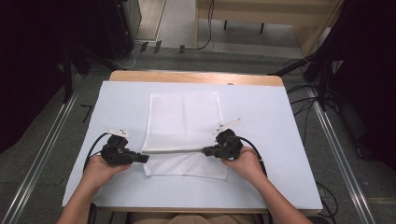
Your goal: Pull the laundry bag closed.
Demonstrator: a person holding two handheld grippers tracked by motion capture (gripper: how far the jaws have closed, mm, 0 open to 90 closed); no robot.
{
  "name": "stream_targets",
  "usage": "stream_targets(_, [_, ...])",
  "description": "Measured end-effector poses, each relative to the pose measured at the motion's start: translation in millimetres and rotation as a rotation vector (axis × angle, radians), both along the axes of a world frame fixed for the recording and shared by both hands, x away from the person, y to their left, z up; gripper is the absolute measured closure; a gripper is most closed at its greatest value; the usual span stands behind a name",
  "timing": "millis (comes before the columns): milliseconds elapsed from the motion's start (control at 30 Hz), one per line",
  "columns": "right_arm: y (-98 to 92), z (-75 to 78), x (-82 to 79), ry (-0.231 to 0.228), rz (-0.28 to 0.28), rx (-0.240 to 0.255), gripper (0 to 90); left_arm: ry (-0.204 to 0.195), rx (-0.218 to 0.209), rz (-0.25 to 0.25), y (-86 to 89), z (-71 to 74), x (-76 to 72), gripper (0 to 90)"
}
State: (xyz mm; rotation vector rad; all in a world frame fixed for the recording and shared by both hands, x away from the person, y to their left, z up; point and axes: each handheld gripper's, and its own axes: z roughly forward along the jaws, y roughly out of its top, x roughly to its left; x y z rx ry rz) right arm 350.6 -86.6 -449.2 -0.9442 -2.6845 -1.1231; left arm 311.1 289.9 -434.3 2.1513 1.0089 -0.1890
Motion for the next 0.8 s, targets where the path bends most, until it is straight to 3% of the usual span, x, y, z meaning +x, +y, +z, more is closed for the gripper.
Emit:
stream_targets(167, [-3.2, 0.5, -0.6, -0.003, -0.002, -0.002, 88.0, 0.024, -0.003, 0.000, 1.2, -1.0, 0.6, 89.1])
stream_targets(400, [-8.4, 3.8, -2.7, -0.016, -0.005, 0.005, 88.1, 0.025, 0.000, -0.001, 1.4, -1.6, 0.9, 89.1])
stream_targets(800, [-16.4, 0.1, -1.9, 0.001, -0.017, -0.010, 88.0, 0.035, -0.003, 0.005, 5.8, -2.1, 1.1, 89.1])
